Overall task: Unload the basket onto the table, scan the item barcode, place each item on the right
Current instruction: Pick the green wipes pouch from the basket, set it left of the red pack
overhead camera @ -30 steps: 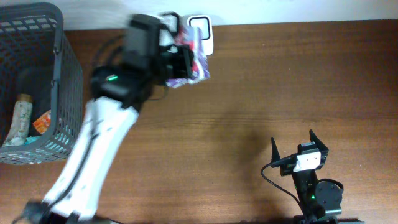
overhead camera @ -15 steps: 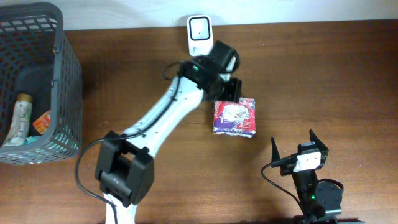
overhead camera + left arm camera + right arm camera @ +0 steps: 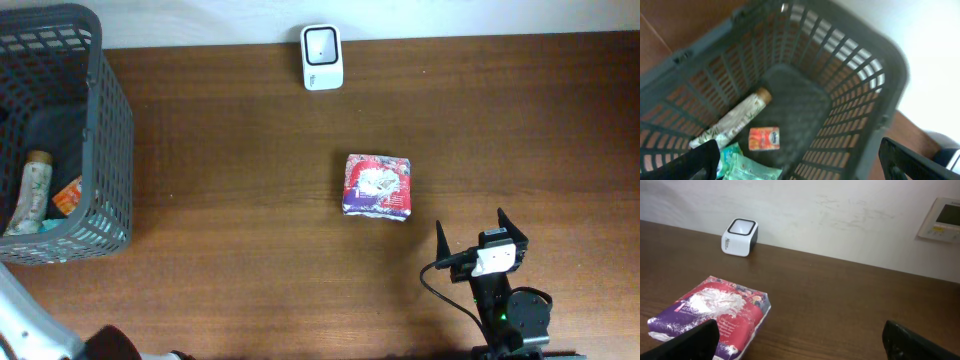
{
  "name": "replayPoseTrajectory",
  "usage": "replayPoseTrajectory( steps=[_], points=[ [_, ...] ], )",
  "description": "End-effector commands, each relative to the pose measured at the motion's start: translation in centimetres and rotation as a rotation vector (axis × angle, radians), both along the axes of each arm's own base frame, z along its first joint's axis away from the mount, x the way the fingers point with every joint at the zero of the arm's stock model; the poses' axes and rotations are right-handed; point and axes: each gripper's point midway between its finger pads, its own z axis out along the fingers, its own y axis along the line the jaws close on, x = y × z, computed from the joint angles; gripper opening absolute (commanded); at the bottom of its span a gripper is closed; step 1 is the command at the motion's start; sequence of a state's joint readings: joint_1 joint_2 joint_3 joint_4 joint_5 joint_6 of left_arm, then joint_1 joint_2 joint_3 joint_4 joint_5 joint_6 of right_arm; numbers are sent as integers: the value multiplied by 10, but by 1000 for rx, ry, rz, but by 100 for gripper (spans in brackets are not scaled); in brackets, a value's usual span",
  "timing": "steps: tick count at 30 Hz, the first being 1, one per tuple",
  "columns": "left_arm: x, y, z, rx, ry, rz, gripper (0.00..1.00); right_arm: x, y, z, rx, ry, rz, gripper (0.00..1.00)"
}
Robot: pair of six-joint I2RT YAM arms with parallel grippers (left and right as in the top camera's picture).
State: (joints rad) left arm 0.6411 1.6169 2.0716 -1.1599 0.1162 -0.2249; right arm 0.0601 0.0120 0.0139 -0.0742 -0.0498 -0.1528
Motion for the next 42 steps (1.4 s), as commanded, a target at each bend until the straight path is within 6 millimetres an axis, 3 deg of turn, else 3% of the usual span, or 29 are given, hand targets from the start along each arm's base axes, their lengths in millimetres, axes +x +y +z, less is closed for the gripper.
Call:
replayPoseTrajectory(
  steps=[1, 2, 3, 5, 7, 9, 12, 17, 19, 22, 23, 26, 27, 28, 29, 32, 33, 36, 40, 42],
  points=[
    [25, 23, -71, -128, 132, 16, 99, 0, 1, -3, 10, 5, 3, 99],
    [29, 26, -94, -189, 175, 42, 99, 0, 1, -3, 10, 5, 3, 99],
    [28, 25, -139, -295, 289, 68, 99, 0, 1, -3, 10, 5, 3, 99],
    [26, 23, -197, -402, 440, 73, 99, 0, 1, -3, 10, 5, 3, 99],
    [19, 27, -227, -450, 526, 148, 99, 0, 1, -3, 10, 5, 3, 99],
    [0, 36, -249, -453, 631, 297, 99, 0, 1, -3, 10, 5, 3, 99],
    [-11, 31, -262, -494, 680, 353, 95, 0, 1, -3, 10, 5, 3, 99],
    [-30, 17, -311, -552, 757, 415, 99, 0, 1, -3, 10, 5, 3, 99],
    [-34, 14, -324, -559, 770, 415, 90, 0, 1, -3, 10, 5, 3, 98],
    [-37, 12, -331, -562, 778, 415, 54, 0, 1, -3, 10, 5, 3, 99],
    [-37, 12, -331, -562, 778, 414, 48, 0, 1, -3, 10, 5, 3, 99],
    [-37, 12, -331, -563, 778, 414, 44, 0, 1, -3, 10, 5, 3, 99],
    [-36, 8, -331, -584, 778, 406, 72, 0, 1, -3, 10, 5, 3, 99],
    [-34, 3, -331, -613, 771, 382, 89, 0, 1, -3, 10, 5, 3, 99],
    [-30, -3, -330, -646, 757, 367, 99, 0, 1, -3, 10, 5, 3, 99],
    [-15, -17, -329, -742, 693, 318, 98, 0, 1, -3, 10, 5, 3, 99],
    [-15, -16, -329, -732, 697, 321, 73, 0, 1, -3, 10, 5, 3, 99],
    [-21, -11, -341, -709, 741, 341, 61, 0, 1, -3, 10, 5, 3, 99],
    [-18, -8, -347, -708, 740, 341, 0, 0, 1, -3, 10, 5, 3, 99],
    [-12, -3, -340, -688, 721, 308, 0, 0, 1, -3, 10, 5, 3, 99]
  ],
)
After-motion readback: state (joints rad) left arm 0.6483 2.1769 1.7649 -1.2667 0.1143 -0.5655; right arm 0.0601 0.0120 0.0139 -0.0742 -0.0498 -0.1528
